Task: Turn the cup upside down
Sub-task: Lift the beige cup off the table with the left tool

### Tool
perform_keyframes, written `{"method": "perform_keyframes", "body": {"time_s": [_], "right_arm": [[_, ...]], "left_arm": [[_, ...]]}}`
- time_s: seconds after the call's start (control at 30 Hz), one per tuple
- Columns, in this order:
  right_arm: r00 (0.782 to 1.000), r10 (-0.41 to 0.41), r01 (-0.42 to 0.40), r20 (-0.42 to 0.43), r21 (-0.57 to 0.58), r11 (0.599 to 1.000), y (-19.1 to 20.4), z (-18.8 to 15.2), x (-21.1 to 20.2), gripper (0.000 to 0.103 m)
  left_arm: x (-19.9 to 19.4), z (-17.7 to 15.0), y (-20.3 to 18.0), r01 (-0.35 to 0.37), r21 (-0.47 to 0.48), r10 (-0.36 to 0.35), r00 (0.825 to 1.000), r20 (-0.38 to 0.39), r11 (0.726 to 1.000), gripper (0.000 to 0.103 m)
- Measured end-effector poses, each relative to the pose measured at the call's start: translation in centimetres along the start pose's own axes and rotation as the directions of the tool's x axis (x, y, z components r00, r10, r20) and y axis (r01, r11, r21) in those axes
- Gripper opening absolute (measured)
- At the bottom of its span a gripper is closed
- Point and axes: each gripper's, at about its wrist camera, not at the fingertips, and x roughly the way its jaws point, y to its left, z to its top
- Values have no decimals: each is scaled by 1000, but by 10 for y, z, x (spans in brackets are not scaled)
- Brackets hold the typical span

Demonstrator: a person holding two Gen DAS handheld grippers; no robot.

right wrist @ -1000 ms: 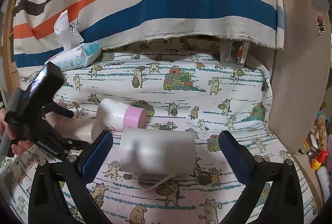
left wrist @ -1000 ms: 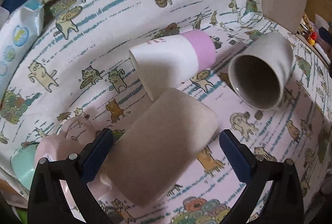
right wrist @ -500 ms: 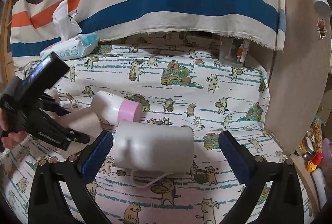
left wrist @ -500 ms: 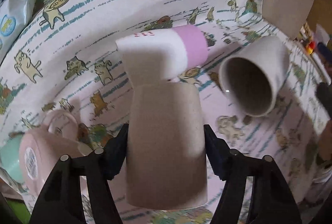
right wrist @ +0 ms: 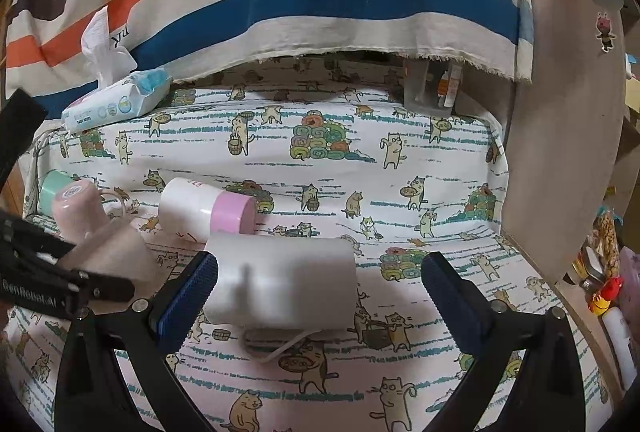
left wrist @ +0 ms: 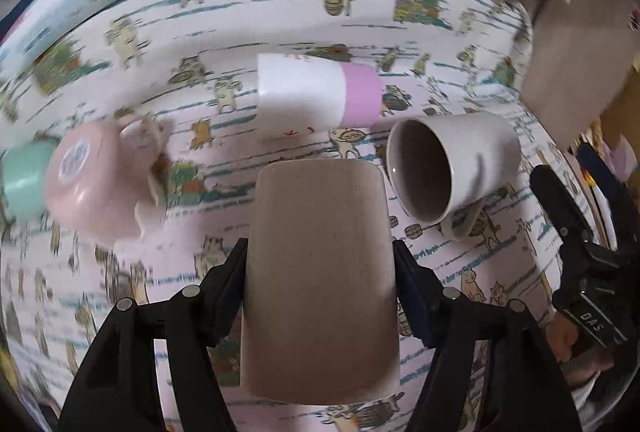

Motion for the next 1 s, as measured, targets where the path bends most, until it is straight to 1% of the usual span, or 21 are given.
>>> {"method": "perform_keyframes", "body": {"time_s": [0.13, 0.27, 0.33, 0.43, 0.53, 0.57, 0.6, 0.67, 0.7, 0.8, 0.87, 0.9, 0.97, 1.0], "right_arm": [[1000, 12, -12, 9, 8, 1000, -2, -1, -2, 103], [999, 35, -34, -14, 31, 999, -5, -1, 0, 103], [1000, 29, -29, -9, 42, 999, -7, -1, -1, 103], [1000, -2, 2, 15, 37, 999, -7, -2, -5, 103], [1000, 24, -25, 20, 49, 998, -9, -1, -7, 103], [999, 35, -36, 16, 53, 998, -9, -1, -7, 103], [999, 45, -46, 13, 58, 997, -10, -1, -6, 103], [998, 59, -60, 13, 69, 996, -11, -1, -6, 103], [998, 62, -63, 14, 72, 995, -12, -1, -7, 103], [997, 72, -73, 22, 75, 995, -12, -1, -9, 103], [997, 75, -77, 31, 74, 994, -11, -1, -10, 103], [996, 78, -80, 35, 73, 994, -11, -1, -11, 103], [995, 85, -88, 44, 70, 994, -9, -1, -12, 103], [995, 90, -93, 51, 69, 993, -9, -1, -14, 103]], "left_arm": [[3, -9, -10, 22, -58, -20, 999, 26, 998, 67], [5, -12, -19, 10, -102, -4, 998, 56, 995, 67], [10, -12, -23, 3, -107, 2, 999, 47, 994, 67], [18, -12, -26, -17, -122, 21, 999, 35, 992, 67], [24, -12, -26, -32, -126, 36, 999, 35, 991, 67], [23, -13, -26, -17, -126, 23, 999, 47, 992, 68], [22, -14, -26, -12, -120, 17, 999, 42, 993, 69], [14, -16, -24, 4, -117, 6, 996, 85, 993, 83], [9, -18, -23, 10, -115, 4, 993, 114, 993, 84], [-10, -23, -16, 15, -98, 5, 980, 200, 995, 86], [-23, -27, -9, 19, -87, 4, 966, 260, 996, 92], [-30, -30, -6, 21, -82, 5, 955, 297, 996, 93], [-45, -39, 3, 10, -62, 16, 917, 398, 998, 96], [-53, -44, 8, -6, -55, 31, 894, 448, 998, 98]]}}
